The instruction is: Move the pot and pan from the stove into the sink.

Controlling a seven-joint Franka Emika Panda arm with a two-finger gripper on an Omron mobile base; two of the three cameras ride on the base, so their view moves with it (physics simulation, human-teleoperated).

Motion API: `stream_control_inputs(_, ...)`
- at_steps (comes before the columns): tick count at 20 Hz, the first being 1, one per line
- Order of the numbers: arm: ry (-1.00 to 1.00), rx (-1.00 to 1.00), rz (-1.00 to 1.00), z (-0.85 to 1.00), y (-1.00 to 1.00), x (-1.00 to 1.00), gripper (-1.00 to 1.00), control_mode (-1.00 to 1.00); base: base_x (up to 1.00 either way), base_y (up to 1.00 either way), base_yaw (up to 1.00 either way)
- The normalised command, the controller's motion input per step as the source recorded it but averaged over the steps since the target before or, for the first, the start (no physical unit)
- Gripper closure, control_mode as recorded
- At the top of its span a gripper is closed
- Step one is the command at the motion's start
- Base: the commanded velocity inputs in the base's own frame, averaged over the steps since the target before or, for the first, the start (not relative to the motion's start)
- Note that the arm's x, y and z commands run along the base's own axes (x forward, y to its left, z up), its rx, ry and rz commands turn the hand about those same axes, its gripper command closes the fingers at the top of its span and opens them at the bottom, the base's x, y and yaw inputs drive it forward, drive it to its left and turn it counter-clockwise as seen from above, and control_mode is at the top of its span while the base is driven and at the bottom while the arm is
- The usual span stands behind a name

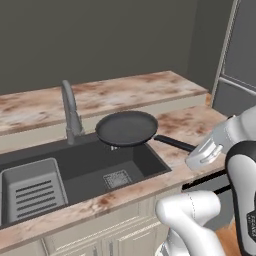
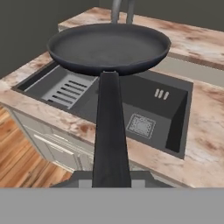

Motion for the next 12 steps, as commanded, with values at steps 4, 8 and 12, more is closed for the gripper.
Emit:
stream_control_inputs(4,0.00,0.00,0.00,0.00,0.00,0.00,1.00,1.00,0.00,-0.40,0.00)
stream_control_inputs(8,0.00,0.00,0.00,0.00,0.00,0.00,1.00,1.00,0.00,-0.10,0.00)
stream_control_inputs(12,0.00,0.00,0.00,0.00,0.00,0.00,1.00,1.00,0.30,0.00,-0.02)
